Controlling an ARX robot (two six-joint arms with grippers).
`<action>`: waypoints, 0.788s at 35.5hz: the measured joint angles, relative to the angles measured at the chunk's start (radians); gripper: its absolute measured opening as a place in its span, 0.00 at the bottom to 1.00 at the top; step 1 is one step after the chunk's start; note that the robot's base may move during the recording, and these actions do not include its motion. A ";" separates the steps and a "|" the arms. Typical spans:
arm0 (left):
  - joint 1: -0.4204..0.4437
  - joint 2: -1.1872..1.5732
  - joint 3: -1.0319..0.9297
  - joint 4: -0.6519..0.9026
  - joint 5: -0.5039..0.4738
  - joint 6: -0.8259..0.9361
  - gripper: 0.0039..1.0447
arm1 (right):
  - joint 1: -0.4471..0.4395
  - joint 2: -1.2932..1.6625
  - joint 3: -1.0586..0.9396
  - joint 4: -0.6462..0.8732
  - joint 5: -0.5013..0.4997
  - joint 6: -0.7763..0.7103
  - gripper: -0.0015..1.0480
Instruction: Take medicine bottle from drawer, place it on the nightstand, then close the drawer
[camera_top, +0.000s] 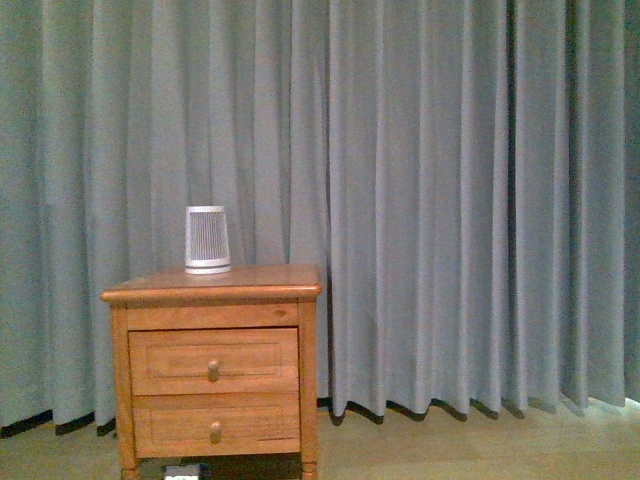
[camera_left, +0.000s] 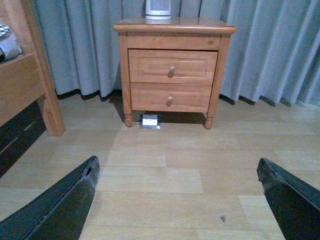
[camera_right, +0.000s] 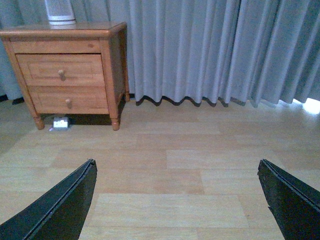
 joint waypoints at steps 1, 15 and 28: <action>0.000 0.000 0.000 0.000 0.000 0.000 0.94 | 0.000 0.000 0.000 0.000 0.000 0.000 0.93; 0.000 0.000 0.000 0.000 0.000 0.000 0.94 | 0.000 0.000 0.000 0.000 0.000 0.000 0.93; 0.000 0.000 0.000 0.000 0.000 0.000 0.94 | 0.000 0.000 0.000 0.000 0.000 0.000 0.93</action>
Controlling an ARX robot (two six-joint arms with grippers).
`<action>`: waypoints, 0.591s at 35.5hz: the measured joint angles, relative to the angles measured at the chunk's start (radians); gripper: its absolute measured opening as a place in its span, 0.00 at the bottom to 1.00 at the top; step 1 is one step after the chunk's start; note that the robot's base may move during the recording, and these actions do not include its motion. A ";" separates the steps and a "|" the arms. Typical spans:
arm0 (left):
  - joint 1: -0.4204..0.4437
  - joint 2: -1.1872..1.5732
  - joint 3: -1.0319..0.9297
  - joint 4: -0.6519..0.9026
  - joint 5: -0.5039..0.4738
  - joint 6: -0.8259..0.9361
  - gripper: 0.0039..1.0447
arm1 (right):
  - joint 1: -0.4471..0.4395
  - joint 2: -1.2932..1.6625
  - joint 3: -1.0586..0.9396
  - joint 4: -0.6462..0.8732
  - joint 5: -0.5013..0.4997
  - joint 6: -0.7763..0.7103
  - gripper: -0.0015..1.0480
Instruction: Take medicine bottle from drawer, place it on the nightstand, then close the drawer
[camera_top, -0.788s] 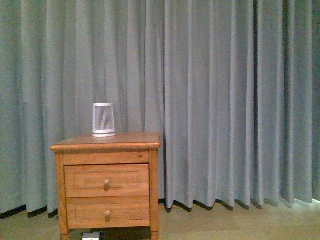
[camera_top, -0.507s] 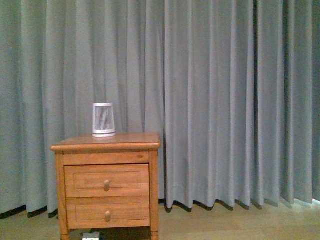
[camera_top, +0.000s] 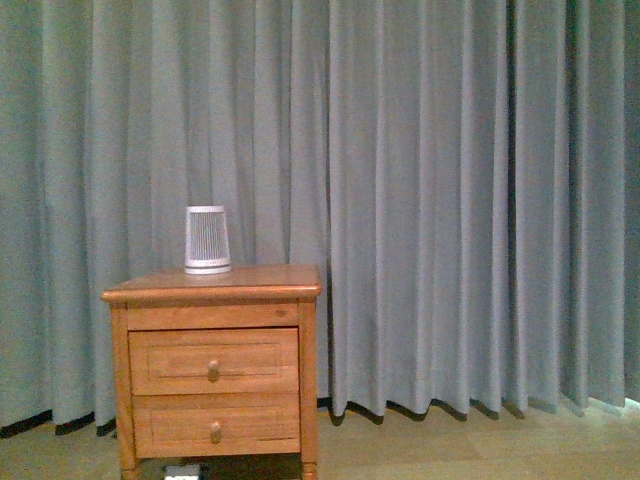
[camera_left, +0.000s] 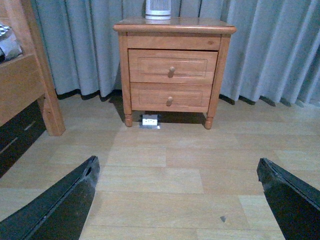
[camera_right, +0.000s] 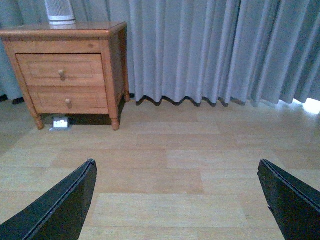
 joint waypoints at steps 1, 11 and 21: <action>0.000 0.000 0.000 0.000 0.000 0.000 0.94 | 0.000 0.000 0.000 0.000 0.000 0.000 0.93; 0.000 0.000 0.000 0.000 0.000 0.000 0.94 | 0.000 0.000 0.000 0.000 0.000 0.000 0.93; 0.000 0.000 0.000 0.000 0.000 0.000 0.94 | 0.000 0.000 0.000 0.000 0.000 0.000 0.93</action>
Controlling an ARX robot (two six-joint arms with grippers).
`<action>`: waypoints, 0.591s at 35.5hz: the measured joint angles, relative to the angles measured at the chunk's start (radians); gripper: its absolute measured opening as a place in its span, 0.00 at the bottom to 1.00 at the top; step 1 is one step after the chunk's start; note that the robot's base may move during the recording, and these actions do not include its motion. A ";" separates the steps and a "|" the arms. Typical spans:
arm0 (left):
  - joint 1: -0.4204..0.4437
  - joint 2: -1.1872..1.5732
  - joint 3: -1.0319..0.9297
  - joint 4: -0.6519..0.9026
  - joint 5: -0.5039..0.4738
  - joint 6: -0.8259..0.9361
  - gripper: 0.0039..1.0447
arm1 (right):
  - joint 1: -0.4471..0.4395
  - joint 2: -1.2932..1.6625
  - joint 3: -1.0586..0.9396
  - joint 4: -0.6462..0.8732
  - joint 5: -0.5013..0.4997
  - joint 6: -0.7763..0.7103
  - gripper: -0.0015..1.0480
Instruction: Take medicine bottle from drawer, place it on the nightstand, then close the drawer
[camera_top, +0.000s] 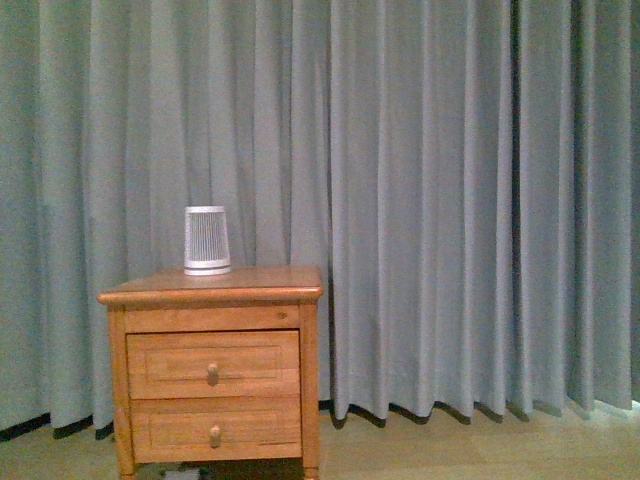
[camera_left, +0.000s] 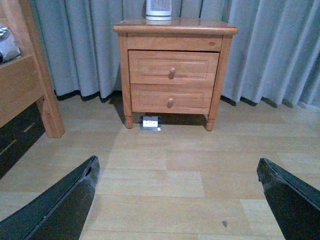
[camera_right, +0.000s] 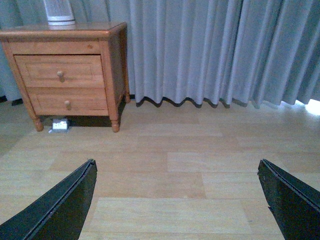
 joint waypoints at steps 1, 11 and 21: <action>0.000 0.000 0.000 0.000 0.000 0.000 0.94 | 0.000 0.000 0.000 0.000 0.000 0.000 0.93; 0.000 0.000 0.000 0.000 0.000 0.000 0.94 | 0.000 0.000 0.000 0.000 0.000 0.000 0.93; 0.000 0.000 0.000 0.000 0.000 0.000 0.94 | 0.000 0.000 0.000 0.000 0.000 0.000 0.93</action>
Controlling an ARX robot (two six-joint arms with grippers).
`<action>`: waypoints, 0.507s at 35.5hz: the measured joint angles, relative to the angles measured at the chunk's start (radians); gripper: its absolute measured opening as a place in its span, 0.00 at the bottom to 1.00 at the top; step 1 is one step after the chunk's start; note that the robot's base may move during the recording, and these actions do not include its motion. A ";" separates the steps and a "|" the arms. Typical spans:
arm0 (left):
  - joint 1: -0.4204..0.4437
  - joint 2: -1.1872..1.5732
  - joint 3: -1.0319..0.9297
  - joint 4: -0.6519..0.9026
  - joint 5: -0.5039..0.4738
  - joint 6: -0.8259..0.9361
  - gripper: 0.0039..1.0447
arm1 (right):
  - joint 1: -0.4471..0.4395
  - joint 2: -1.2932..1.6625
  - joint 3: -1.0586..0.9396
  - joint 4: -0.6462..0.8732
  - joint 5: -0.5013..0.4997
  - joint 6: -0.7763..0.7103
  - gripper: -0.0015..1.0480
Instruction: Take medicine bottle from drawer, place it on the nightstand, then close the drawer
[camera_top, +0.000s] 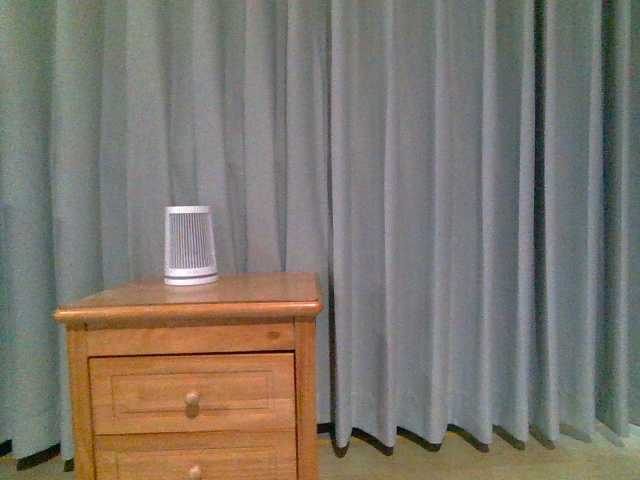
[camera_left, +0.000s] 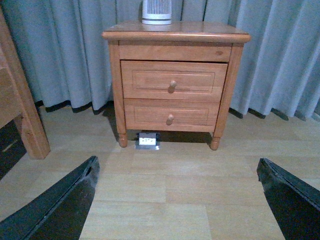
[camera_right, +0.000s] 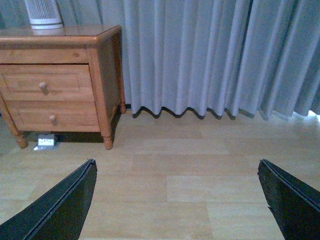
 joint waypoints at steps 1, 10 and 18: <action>0.000 0.000 0.000 0.000 0.000 0.000 0.94 | 0.000 0.000 0.000 0.000 0.000 0.000 0.93; 0.000 0.000 0.000 0.000 0.001 0.000 0.94 | 0.000 0.000 0.000 0.000 0.000 0.000 0.93; 0.000 0.000 0.000 0.000 0.000 0.000 0.94 | 0.000 0.000 0.000 0.000 0.000 0.000 0.93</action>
